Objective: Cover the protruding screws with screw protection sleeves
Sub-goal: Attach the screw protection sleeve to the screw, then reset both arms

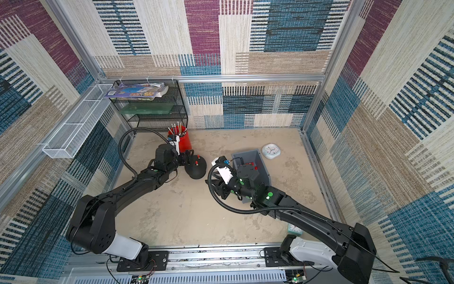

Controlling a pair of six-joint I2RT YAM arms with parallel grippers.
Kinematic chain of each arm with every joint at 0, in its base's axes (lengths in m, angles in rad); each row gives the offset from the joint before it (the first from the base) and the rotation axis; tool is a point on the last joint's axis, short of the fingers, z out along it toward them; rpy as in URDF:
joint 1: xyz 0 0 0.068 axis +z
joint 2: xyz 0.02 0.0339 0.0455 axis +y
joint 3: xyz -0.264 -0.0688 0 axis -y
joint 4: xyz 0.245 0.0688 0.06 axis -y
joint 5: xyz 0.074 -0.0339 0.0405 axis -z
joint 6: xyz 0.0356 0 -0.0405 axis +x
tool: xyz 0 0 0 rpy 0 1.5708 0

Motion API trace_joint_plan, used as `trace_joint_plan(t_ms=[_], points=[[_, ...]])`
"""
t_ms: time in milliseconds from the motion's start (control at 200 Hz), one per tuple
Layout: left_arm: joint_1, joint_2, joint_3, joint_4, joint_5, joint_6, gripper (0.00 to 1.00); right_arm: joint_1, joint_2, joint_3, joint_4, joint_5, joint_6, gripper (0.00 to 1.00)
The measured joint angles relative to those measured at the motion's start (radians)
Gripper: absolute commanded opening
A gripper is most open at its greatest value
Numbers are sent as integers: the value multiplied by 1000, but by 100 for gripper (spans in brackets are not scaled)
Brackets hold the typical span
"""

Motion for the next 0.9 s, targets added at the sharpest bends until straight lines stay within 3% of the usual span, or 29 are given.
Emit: trace_joint_plan(t_ms=[50,165,280,396,511,641,731,902], points=[[0,-40,2,-7,-21,1,86,-9,3,33,-17,33,16,59],[0,-143,-4,-25,-91,22,84,-88,3,103,-42,131,65,66],[8,-212,-46,-55,-268,67,84,-294,9,118,-47,290,133,71],[40,-211,-131,-103,-476,125,86,-578,28,-24,21,453,185,73],[106,-237,-282,-90,-595,168,86,-747,31,-248,124,533,163,73],[260,-322,-479,26,-536,177,86,-855,38,-465,351,550,103,75],[332,-284,-585,170,-456,195,85,-895,64,-587,555,505,80,77],[349,-206,-554,254,-277,276,83,-881,155,-702,860,400,24,79]])
